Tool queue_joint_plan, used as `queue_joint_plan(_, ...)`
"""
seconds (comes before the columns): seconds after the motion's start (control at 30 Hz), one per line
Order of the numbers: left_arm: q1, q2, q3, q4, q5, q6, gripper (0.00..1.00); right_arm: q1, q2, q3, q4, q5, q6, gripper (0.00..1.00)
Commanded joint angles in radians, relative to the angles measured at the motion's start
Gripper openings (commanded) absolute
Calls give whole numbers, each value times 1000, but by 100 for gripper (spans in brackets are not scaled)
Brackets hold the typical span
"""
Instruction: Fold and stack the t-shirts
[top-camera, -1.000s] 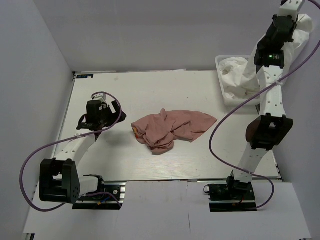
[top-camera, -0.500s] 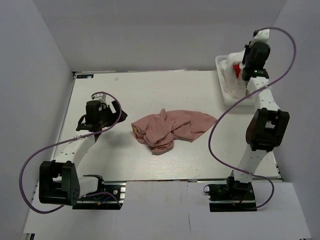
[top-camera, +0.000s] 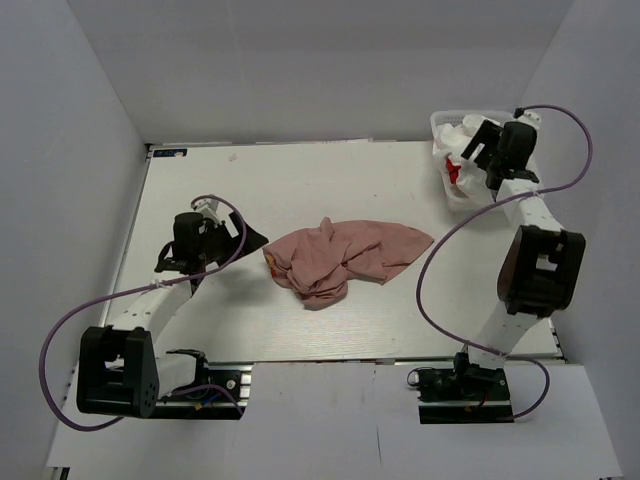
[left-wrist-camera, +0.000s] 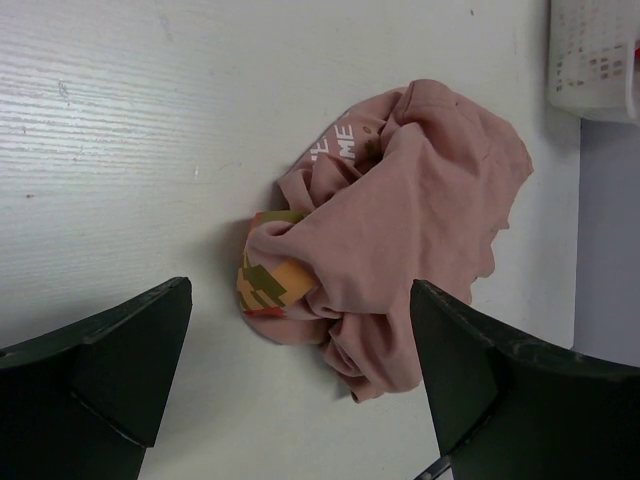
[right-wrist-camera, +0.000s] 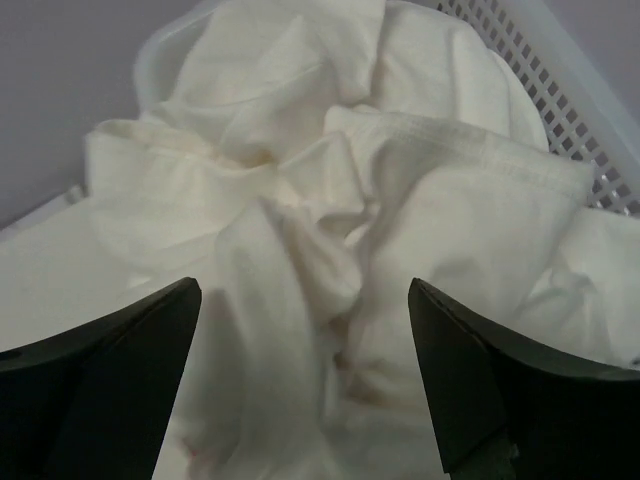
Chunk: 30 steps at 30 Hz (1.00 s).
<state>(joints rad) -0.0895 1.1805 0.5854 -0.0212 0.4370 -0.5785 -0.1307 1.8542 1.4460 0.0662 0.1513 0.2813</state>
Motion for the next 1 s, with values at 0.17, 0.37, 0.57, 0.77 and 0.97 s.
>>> queue_joint_plan(0.17,-15,11,-9,43,-18,-33,100,49,-464,-257,46,-228,102,90)
queue_joint_plan(0.37,-15,148,-6,116,61,-34,95,176,-631,-439,37,-315,110,90)
queue_joint_plan(0.57,-24,277,16,239,160,-60,75,393,-577,-573,15,-317,93,90)
queue_joint_plan(0.77,-56,395,77,250,200,-69,38,529,-329,-544,-3,-288,117,90)
queue_joint_plan(0.97,-76,397,110,202,181,-38,0,606,-156,-489,32,-266,159,87)
